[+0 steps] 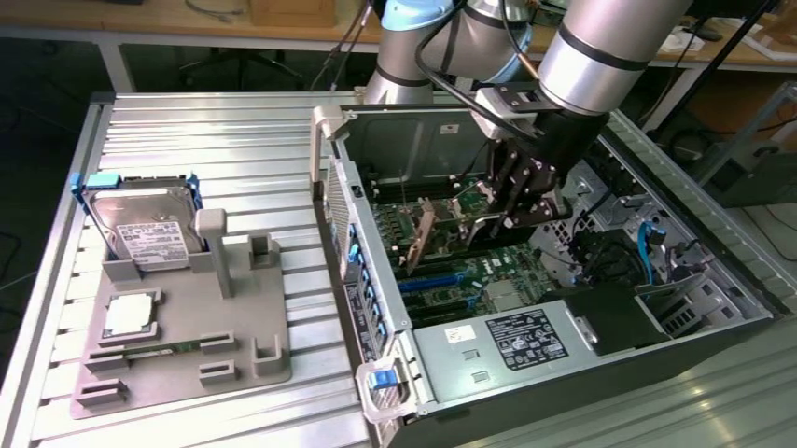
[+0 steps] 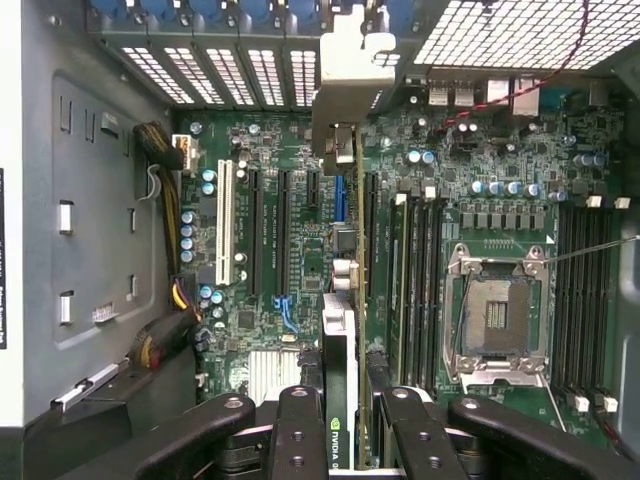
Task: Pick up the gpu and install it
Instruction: 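Insert the gpu into the slot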
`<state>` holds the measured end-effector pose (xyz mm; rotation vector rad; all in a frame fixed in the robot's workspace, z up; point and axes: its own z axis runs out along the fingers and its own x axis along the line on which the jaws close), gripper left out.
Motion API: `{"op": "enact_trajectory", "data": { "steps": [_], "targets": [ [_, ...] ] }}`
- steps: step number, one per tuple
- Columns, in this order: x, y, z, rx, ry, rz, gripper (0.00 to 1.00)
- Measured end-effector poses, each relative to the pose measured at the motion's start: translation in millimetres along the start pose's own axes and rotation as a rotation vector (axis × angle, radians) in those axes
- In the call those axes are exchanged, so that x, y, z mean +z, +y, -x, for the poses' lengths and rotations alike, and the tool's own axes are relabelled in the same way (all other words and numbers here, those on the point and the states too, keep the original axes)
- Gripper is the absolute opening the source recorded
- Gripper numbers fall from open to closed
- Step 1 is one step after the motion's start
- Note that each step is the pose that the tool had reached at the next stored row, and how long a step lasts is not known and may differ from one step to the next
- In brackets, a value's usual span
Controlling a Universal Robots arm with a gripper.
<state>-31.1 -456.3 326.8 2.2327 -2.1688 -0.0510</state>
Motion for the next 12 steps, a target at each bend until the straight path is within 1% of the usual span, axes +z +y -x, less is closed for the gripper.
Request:
{"op": "enact_trajectory", "data": {
  "steps": [2,3,4,7,9,10,12],
  "targets": [
    [1.4,-0.1,0.0,-0.001,0.0000,0.0021,0.27],
    [1.9,-0.1,0.0,-0.001,-0.0002,0.0020,0.27],
    [4.3,0.3,0.0,-0.001,0.0000,0.0020,0.27],
    [23.5,14.0,0.3,-0.001,0.0000,0.0020,0.27],
    [32.2,19.2,0.5,-0.001,0.0000,0.0020,0.27],
    [35.2,22.3,0.7,-0.001,-0.0001,0.0020,0.27],
    [37.0,23.3,1.1,-0.001,0.0000,0.0020,0.27]
  ]
}}
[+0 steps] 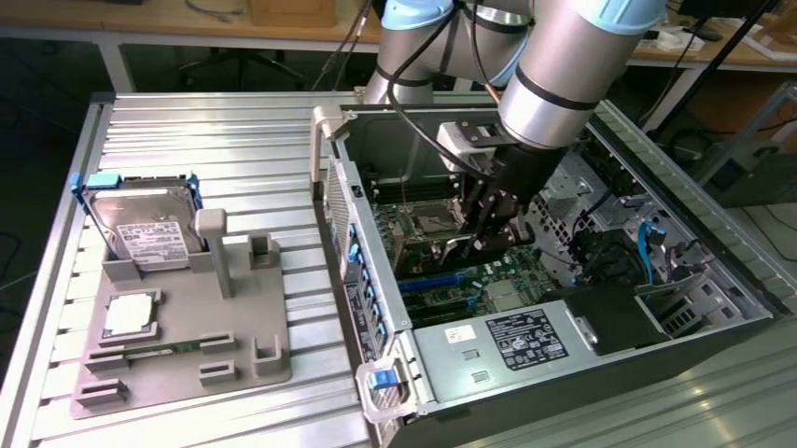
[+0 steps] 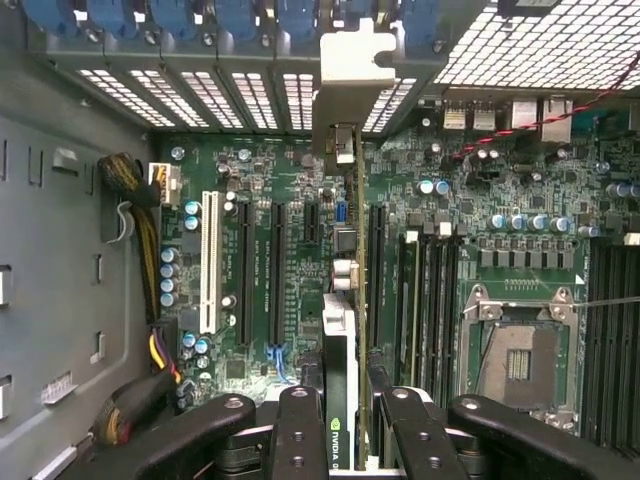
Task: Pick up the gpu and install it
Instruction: 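Insert the gpu into the slot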
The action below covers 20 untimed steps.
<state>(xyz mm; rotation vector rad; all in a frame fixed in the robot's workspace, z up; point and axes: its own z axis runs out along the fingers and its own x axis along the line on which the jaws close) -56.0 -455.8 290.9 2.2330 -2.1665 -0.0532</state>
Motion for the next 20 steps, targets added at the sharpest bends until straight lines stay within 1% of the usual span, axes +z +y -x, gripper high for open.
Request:
{"op": "enact_trajectory", "data": {
  "steps": [6,12,16,20],
  "targets": [
    [3.5,1.8,1.9,0.000,0.0000,0.0001,0.27],
    [7.7,6.5,5.4,0.000,-0.0001,-0.0001,0.27],
    [10.6,12.4,5.9,0.000,0.0001,0.0000,0.27],
    [12.7,15.4,5.9,0.000,0.0000,0.0000,0.27]
  ]
}}
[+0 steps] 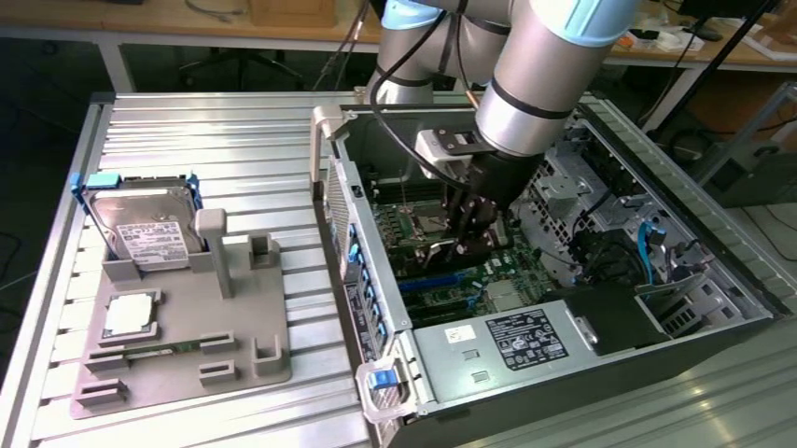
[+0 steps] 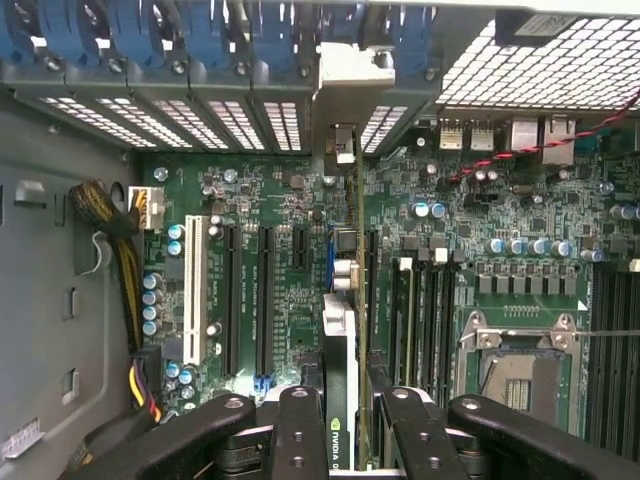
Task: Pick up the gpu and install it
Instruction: 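Insert the gpu into the slot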
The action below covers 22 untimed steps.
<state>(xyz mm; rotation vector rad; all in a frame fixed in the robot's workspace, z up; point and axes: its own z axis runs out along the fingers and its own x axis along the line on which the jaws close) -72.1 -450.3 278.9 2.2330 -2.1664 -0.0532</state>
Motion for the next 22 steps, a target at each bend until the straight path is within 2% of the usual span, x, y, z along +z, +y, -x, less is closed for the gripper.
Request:
{"op": "enact_trajectory", "data": {
  "steps": [13,22],
  "targets": [
    [9.8,4.0,0.4,0.000,0.0000,0.0000,0.27],
    [11.7,4.5,0.4,0.000,0.0000,-0.0001,0.27]
  ]
}}
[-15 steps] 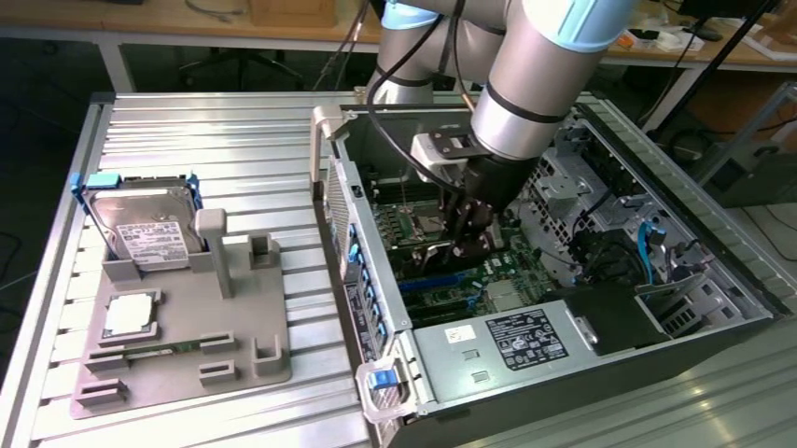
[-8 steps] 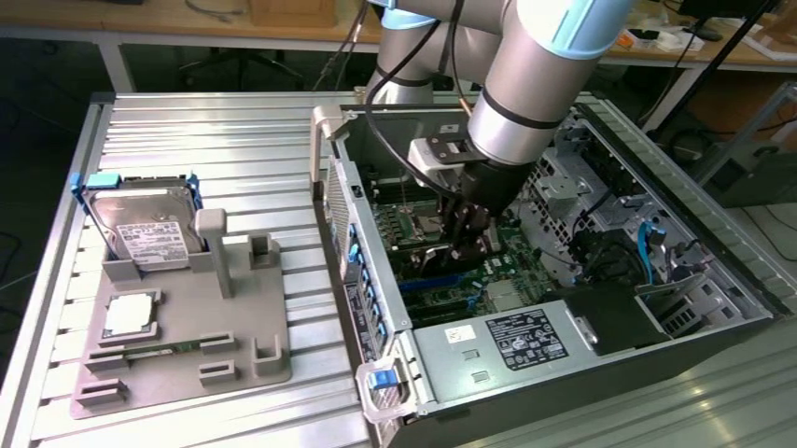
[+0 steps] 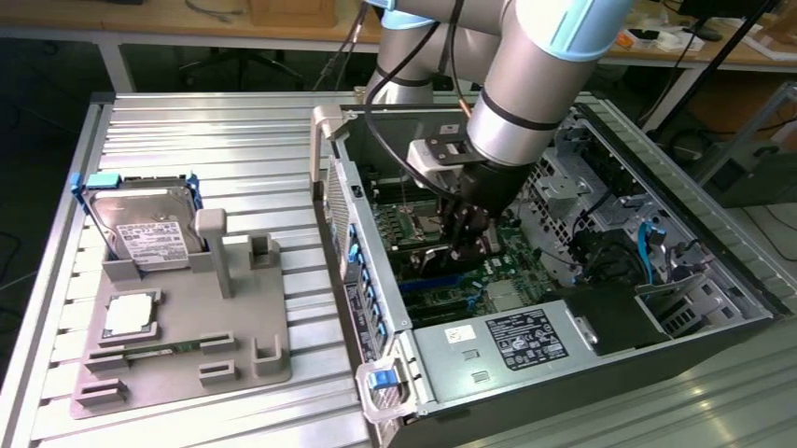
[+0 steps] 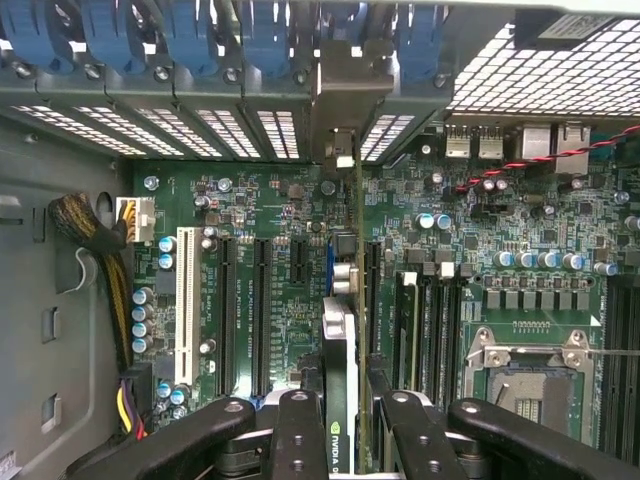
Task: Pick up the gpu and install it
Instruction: 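Insert the gpu into the slot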
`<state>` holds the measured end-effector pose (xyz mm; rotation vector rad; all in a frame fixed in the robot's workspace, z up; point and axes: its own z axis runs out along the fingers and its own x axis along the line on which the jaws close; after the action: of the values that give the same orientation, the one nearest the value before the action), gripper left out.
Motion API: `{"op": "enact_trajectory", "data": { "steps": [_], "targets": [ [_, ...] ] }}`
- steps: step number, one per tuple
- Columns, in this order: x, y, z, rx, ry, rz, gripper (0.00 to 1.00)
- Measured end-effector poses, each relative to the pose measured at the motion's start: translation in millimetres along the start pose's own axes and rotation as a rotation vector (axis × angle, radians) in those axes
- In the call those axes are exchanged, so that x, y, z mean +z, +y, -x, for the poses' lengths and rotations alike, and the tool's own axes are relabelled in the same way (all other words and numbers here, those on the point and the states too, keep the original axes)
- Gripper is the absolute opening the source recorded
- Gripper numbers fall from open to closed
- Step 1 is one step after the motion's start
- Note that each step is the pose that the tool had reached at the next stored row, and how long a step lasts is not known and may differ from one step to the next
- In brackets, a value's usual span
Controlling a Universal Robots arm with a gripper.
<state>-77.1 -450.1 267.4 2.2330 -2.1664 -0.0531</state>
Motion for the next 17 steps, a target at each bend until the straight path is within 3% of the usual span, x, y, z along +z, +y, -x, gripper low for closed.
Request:
{"op": "enact_trajectory", "data": {
  "steps": [17],
  "targets": [
    [0.7,1.1,-1.0,0.015,0.0010,0.0006,0.27]
  ]
}}
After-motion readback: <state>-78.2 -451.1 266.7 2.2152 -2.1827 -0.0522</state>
